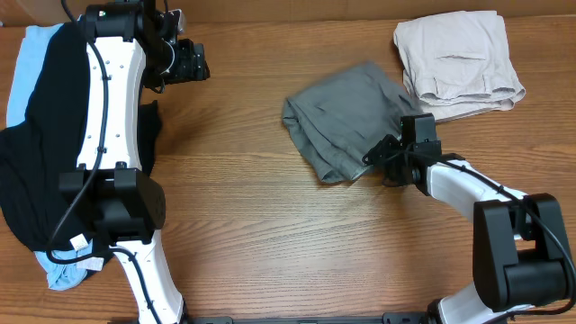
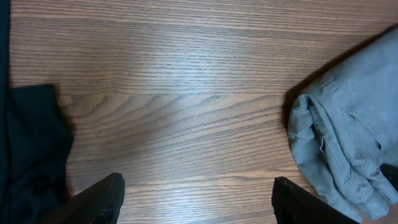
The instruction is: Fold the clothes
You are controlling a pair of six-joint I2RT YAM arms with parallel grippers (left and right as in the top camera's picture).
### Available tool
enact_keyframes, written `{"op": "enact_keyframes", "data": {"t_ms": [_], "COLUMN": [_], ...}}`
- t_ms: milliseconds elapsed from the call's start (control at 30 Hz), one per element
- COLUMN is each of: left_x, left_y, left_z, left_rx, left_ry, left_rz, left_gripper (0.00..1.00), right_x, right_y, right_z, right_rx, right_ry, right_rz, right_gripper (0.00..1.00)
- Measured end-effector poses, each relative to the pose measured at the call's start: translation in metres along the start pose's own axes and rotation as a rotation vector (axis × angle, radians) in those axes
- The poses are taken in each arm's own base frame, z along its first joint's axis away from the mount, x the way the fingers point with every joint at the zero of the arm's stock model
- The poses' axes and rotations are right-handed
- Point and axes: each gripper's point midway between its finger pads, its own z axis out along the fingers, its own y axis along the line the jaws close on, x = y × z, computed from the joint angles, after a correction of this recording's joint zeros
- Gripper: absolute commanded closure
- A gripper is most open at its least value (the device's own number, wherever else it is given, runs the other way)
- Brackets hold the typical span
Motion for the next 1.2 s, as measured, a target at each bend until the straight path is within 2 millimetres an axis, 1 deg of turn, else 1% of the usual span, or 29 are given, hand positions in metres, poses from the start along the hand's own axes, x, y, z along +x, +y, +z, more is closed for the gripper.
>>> {"op": "enact_keyframes", "data": {"t_ms": [100, 167, 267, 333, 400, 467, 567, 633, 667, 800, 867, 933, 1000, 1100, 1200], "left_x": [0.0, 0.0, 0.0, 0.0, 0.0, 0.0, 0.001, 0.001, 0.001, 0.001, 0.001, 0.001, 0.001, 0.001, 0.001], "left_y": [0.0, 0.0, 0.0, 0.0, 0.0, 0.0, 0.0, 0.0, 0.0, 0.0, 0.0, 0.0, 0.0, 0.0, 0.0], "left_z": [0.0, 0.0, 0.0, 0.0, 0.0, 0.0, 0.0, 0.0, 0.0, 0.0, 0.0, 0.0, 0.0, 0.0, 0.0], "left_rx": [0.0, 0.0, 0.0, 0.0, 0.0, 0.0, 0.0, 0.0, 0.0, 0.0, 0.0, 0.0, 0.0, 0.0, 0.0], "left_ry": [0.0, 0.0, 0.001, 0.002, 0.001, 0.002, 0.003, 0.005, 0.005, 0.005, 0.005, 0.005, 0.005, 0.005, 0.005], "left_rz": [0.0, -0.001, -0.003, -0.004, -0.003, -0.004, -0.004, -0.004, -0.004, -0.004, -0.004, -0.004, -0.004, -0.004, -0.004], "left_gripper": [0.23, 0.22, 0.22, 0.22, 0.22, 0.22, 0.23, 0.22, 0.22, 0.22, 0.22, 0.22, 0.22, 0.22, 0.22], "right_x": [-0.004, -0.004, -0.002, 0.0, 0.001, -0.001, -0.011, -0.022, -0.03, -0.056, -0.068, -0.08, -0.091, -0.113, -0.149], "right_y": [0.004, 0.008, 0.013, 0.02, 0.029, 0.044, 0.074, 0.098, 0.114, 0.162, 0.181, 0.195, 0.205, 0.219, 0.227], "right_z": [0.003, 0.003, 0.002, -0.001, -0.006, -0.015, -0.04, -0.064, -0.079, -0.129, -0.149, -0.165, -0.177, -0.198, -0.229], "right_rx": [-0.023, -0.041, -0.062, -0.082, -0.106, -0.143, -0.21, -0.26, -0.296, -0.411, -0.454, -0.48, -0.494, -0.534, -0.585], "right_ry": [-0.018, -0.018, 0.007, 0.04, 0.072, 0.098, 0.1, 0.079, 0.056, -0.036, -0.085, -0.136, -0.184, -0.275, -0.414], "right_rz": [-0.058, -0.098, -0.142, -0.164, -0.176, -0.19, -0.21, -0.228, -0.243, -0.299, -0.324, -0.342, -0.352, -0.37, -0.381], "right_gripper": [0.87, 0.96, 0.96, 0.96, 0.96, 0.96, 0.96, 0.96, 0.96, 0.96, 0.96, 0.96, 0.96, 0.96, 0.96]}}
